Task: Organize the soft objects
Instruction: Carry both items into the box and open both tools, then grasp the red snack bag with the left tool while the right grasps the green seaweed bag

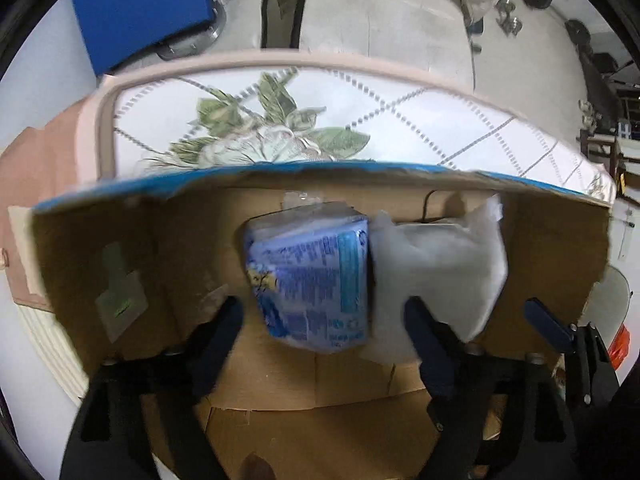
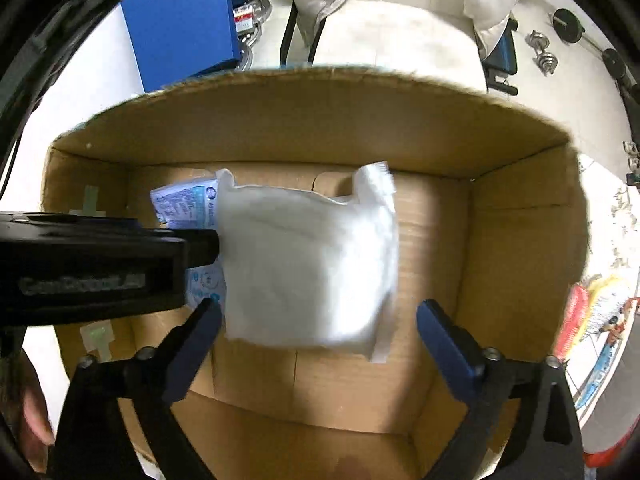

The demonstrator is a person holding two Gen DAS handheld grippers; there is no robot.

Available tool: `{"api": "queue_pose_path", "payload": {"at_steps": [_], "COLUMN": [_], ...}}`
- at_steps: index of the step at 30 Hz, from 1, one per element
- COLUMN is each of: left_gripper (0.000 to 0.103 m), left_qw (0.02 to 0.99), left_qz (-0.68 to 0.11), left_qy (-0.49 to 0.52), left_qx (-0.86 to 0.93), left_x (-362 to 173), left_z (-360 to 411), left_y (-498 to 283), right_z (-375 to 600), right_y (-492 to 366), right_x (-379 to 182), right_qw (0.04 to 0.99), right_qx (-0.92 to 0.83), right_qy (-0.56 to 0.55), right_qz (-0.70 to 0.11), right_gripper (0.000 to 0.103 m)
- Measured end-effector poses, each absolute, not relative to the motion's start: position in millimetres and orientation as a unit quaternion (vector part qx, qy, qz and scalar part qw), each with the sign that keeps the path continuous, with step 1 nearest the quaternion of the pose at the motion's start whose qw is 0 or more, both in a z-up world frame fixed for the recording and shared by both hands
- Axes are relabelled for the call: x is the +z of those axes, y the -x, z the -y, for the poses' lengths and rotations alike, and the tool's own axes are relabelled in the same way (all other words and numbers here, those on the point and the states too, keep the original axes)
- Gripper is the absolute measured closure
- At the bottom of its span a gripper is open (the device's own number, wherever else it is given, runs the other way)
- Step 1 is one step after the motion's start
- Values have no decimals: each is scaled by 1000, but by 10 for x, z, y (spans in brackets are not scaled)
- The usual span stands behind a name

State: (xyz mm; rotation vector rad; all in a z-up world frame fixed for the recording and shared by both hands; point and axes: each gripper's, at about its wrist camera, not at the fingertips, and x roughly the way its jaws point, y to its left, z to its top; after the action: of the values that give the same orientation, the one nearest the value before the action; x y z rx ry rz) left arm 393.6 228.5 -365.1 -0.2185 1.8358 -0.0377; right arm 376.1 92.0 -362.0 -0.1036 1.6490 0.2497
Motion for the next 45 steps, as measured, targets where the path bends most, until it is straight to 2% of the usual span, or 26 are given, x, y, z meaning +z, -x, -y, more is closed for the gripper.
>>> {"api": "queue_pose_path", "payload": {"at_steps": [4,19,22,23,30,34,39,43,45], "left_gripper": [7,6,4,0,0,0,0,0,1], "left_qw": [643,766,779,782,794,802,800,788,770], "left_qz": [-760,-636,-619,-615,-597,-591,-599,-610,-624], "left_qy": [96,78,76,75,98,70,0,-77,-119], "left_qx": [-5,57,64,65,61,53,11,-33,-62], "left_x": [-3284,-2141,-1950,-1905,-1584,-1480,-1496,-1720,-1975], "left_z": [-2347,-2288,-2309,-2301,-2254,-1940,-1132,-302,164], "left_y": [-3750,-2523,-2277,-2212,-1866,-1923,-2201,-2640,-2918], "right_z": [-834,-537,-484,-463,-408,-81,762,1622,1997], "right_y": [-3658,-2659,-2426,-2335,-1954,-1879,-1956,-2137,-2268], "right_x": [-3401,-2331,-2114,-2023,-1752,-1610,-1700,-2200,-2634], "right_qw": [688,768,780,786,792,793,799,775,746], "right_qx": [103,94,97,101,133,134,61,-23,-53], "right_qy": [52,39,39,37,12,-16,-50,-90,-114], "right_qz": [-717,-632,-617,-609,-596,-594,-596,-625,-655], "right_gripper": [0,0,0,0,0,0,0,0,1]}}
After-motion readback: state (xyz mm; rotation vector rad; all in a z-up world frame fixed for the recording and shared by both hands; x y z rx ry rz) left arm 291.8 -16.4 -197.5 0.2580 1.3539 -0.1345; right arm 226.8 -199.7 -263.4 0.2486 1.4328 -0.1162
